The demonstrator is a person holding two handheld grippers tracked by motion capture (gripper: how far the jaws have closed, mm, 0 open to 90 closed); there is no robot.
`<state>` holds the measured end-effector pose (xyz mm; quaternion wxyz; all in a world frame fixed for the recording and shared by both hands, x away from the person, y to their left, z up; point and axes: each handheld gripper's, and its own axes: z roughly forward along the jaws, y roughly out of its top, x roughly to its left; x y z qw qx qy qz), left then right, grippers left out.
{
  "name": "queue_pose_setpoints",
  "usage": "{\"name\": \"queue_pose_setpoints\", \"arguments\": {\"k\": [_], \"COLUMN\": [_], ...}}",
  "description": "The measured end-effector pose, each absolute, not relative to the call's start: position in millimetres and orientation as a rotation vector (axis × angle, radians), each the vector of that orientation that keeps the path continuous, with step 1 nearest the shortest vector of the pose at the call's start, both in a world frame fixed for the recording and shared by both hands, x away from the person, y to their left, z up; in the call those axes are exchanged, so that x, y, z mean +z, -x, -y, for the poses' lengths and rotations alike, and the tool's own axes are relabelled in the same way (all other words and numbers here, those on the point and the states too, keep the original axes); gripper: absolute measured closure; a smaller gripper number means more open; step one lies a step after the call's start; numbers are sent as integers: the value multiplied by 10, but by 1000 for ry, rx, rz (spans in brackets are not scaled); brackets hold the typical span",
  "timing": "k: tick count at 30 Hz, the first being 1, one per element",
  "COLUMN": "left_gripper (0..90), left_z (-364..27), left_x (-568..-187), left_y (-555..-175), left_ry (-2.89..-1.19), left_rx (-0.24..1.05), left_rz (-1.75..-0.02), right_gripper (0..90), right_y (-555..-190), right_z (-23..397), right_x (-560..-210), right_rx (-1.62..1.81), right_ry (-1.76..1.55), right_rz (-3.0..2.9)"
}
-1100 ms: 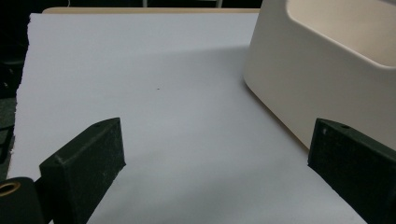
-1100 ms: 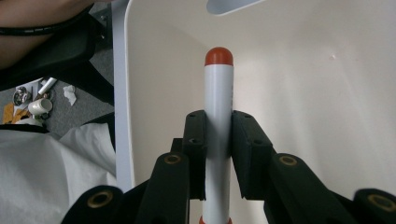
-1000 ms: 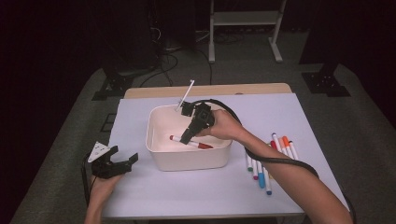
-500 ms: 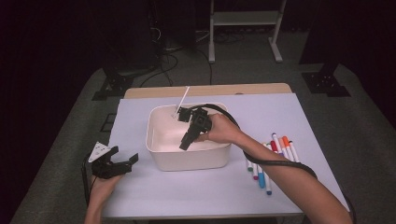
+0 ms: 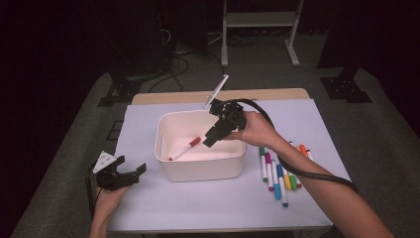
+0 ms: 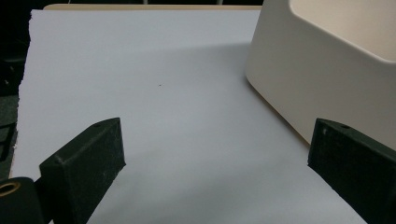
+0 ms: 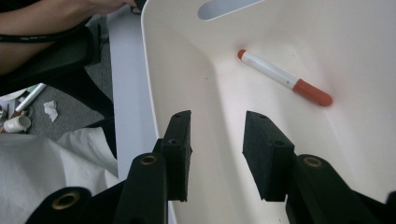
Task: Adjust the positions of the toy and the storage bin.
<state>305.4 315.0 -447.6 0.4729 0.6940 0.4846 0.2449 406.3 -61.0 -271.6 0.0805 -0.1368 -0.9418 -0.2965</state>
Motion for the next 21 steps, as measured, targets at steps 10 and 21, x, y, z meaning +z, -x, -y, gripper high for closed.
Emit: {"name": "queue_pose_setpoints", "arguments": {"k": [10, 21], "left_gripper": [25, 25], "left_z": [-3149, -3134], "left_x": [-4476, -4481], "left_y": [-3046, -3047], "left_ry": [-1697, -1703], "left_rx": [601, 598], "left_rz": [-1190, -1192], "right_gripper": [588, 584], "right_y": [-3956, -3878], "right_z": [1129, 1705], "right_x": [-2516, -2506], "right_rx": [-1000, -1076], "right_ry": [500, 638], "right_rz": [2830, 2810]}}
